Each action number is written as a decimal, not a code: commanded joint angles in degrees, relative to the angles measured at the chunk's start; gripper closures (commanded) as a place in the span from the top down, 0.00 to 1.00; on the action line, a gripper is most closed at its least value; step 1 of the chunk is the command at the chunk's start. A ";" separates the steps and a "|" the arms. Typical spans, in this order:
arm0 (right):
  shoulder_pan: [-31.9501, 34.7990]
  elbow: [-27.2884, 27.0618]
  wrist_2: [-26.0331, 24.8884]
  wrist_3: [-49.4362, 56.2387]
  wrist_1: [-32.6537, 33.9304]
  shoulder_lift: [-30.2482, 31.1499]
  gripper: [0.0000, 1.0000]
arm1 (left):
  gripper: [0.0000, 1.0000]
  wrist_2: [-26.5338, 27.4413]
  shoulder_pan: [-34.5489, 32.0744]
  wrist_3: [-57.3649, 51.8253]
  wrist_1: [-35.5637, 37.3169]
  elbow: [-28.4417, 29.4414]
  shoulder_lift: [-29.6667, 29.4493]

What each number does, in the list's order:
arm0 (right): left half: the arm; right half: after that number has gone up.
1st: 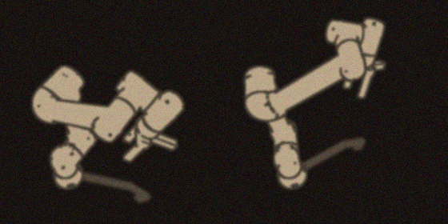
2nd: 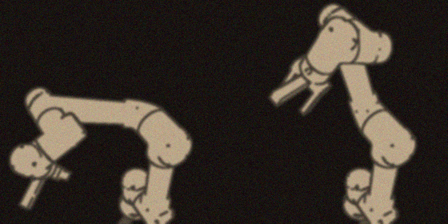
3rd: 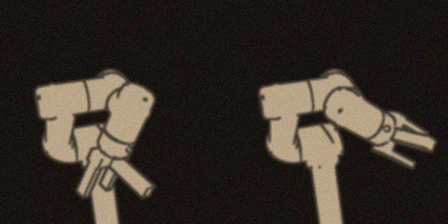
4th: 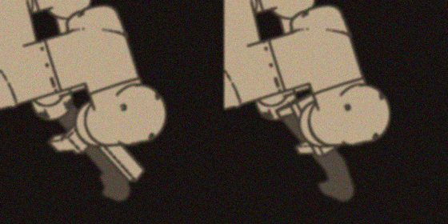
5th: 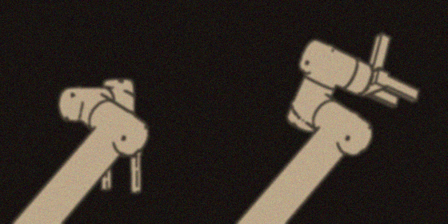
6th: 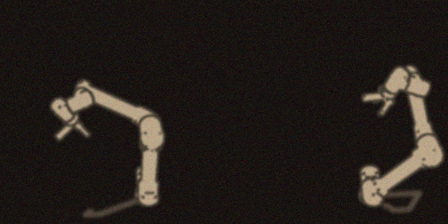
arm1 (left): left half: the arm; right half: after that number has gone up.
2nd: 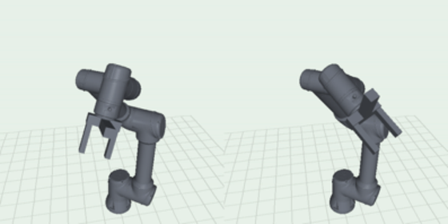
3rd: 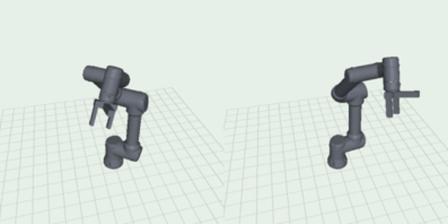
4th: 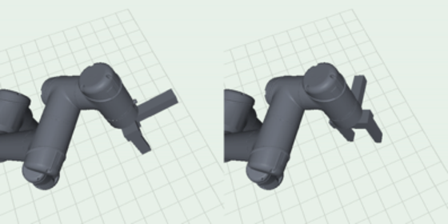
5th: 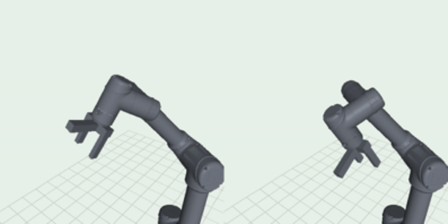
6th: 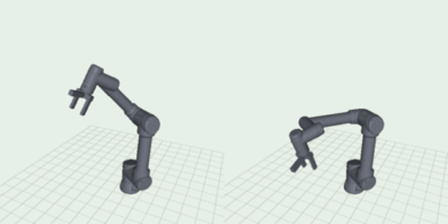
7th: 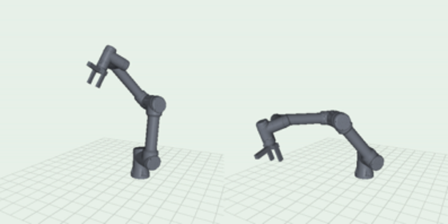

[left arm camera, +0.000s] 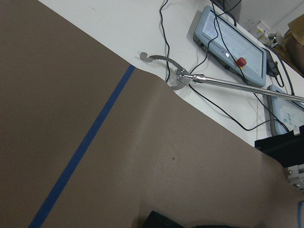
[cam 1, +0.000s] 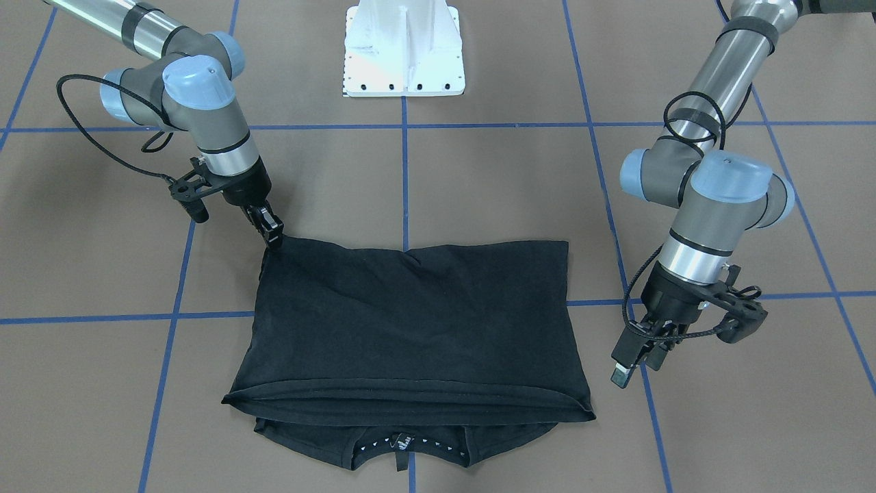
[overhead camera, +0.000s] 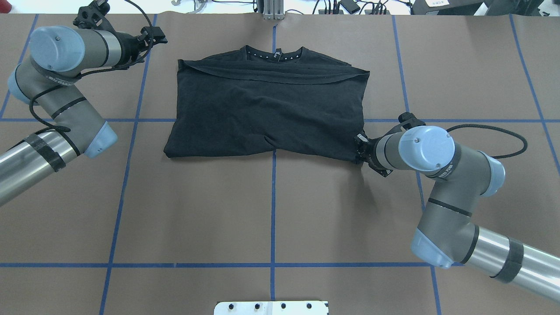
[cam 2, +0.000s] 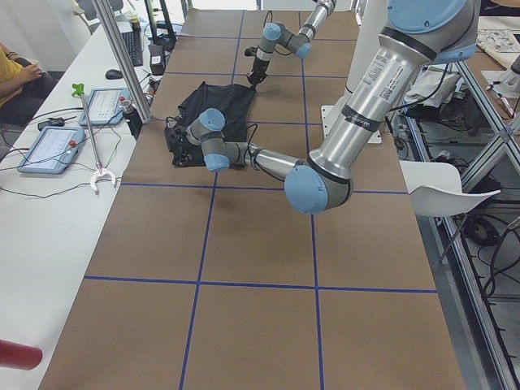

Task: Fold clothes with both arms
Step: 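Drag the grasped corner toward the robot with the right gripper, rotating the shirt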

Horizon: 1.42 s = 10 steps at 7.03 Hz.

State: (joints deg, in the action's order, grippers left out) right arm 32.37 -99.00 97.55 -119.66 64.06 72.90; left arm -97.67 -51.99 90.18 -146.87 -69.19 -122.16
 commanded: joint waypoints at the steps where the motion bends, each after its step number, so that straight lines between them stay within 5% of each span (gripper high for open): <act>1: 2.26 -5.81 5.97 0.13 0.01 5.28 0.00 | 1.00 -0.15 -0.04 0.09 0.00 -0.07 -0.18; 4: -3.59 -25.23 15.43 -0.75 -0.16 20.93 0.00 | 1.00 -0.77 -0.13 0.44 1.13 -4.18 0.08; 6: -16.64 -27.47 17.85 -8.27 -0.16 20.18 0.00 | 1.00 -6.52 0.05 0.79 3.68 -8.84 1.12; 7: -20.64 -28.18 17.94 -10.05 -0.16 19.39 0.17 | 1.00 -8.83 0.13 1.92 4.39 -11.47 2.18; 8: -21.72 -28.10 17.77 -10.07 -0.16 19.21 0.99 | 1.00 -11.12 0.31 3.67 6.05 -13.67 2.45; 10: -15.10 -29.40 18.81 -10.07 -0.16 19.29 1.00 | 1.00 -10.19 4.32 7.88 11.50 -21.91 5.85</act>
State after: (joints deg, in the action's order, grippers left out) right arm 13.57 -127.39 115.63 -129.60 63.90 92.19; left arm -108.42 -50.36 95.20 -138.06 -86.38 -118.58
